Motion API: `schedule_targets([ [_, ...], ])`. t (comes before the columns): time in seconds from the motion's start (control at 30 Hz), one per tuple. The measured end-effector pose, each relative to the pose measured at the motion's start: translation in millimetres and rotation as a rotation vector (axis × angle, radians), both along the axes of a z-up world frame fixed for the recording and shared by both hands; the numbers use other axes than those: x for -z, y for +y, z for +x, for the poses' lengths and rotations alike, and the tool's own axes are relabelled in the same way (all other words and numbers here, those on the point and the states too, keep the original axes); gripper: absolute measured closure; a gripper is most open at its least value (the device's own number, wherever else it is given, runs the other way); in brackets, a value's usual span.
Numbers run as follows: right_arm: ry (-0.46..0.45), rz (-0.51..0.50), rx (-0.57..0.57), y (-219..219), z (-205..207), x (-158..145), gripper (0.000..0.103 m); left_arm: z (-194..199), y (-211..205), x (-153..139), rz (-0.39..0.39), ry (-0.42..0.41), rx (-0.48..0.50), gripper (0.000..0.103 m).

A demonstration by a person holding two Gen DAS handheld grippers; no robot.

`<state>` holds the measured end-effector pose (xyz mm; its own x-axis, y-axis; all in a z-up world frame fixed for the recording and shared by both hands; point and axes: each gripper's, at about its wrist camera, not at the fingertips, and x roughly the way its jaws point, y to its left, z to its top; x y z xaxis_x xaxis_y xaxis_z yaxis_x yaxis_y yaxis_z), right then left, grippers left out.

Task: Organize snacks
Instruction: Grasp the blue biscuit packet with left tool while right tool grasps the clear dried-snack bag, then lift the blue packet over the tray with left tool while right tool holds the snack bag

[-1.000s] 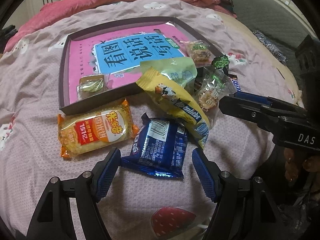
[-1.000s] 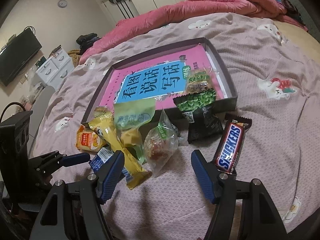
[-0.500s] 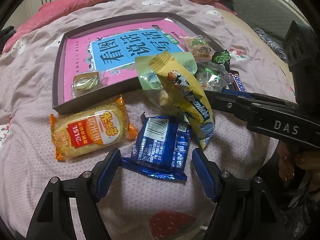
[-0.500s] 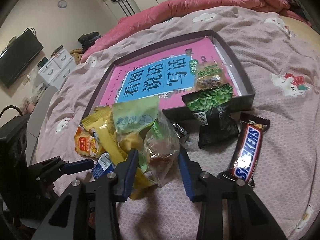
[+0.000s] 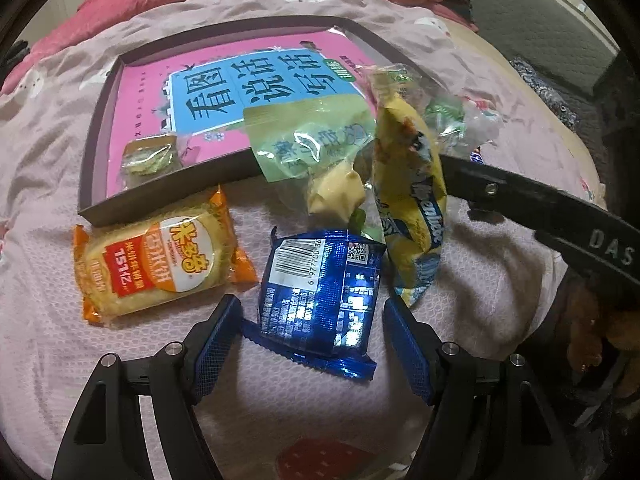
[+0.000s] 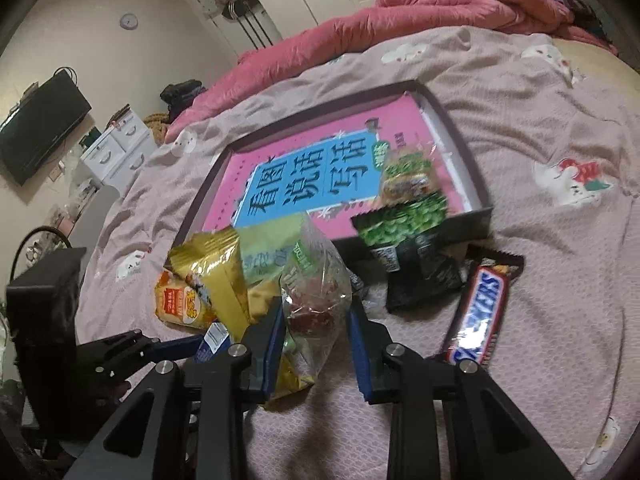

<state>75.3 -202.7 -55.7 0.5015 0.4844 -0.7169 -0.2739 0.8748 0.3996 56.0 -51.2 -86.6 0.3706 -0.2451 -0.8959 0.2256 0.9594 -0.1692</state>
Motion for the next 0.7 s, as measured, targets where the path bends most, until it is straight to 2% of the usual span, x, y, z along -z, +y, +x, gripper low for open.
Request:
schedule_targets([
  [0.1, -0.014, 0.001, 0.016, -5.7, -1.1, -4.8, 0.072, 1.4, 1.5, 1.1, -0.01, 0.0, -0.018, 0.038],
  [0.27, -0.05, -0.015, 0.026, -9.1, -3.9, -12.9, 0.072, 2.6, 5.7, 1.1, -0.047, 0.009, -0.033, 0.044],
  [0.53, -0.119, -0.04, 0.026, -11.3, -11.8, -28.2, 0.072, -2.5, 18.0, -7.9, -0.104, 0.005, -0.06, 0.046],
  [0.7, -0.137, -0.044, 0.034, -12.6, -13.7, -33.3, 0.072, -6.9, 26.6, -22.7, -0.127, -0.032, -0.082, 0.046],
])
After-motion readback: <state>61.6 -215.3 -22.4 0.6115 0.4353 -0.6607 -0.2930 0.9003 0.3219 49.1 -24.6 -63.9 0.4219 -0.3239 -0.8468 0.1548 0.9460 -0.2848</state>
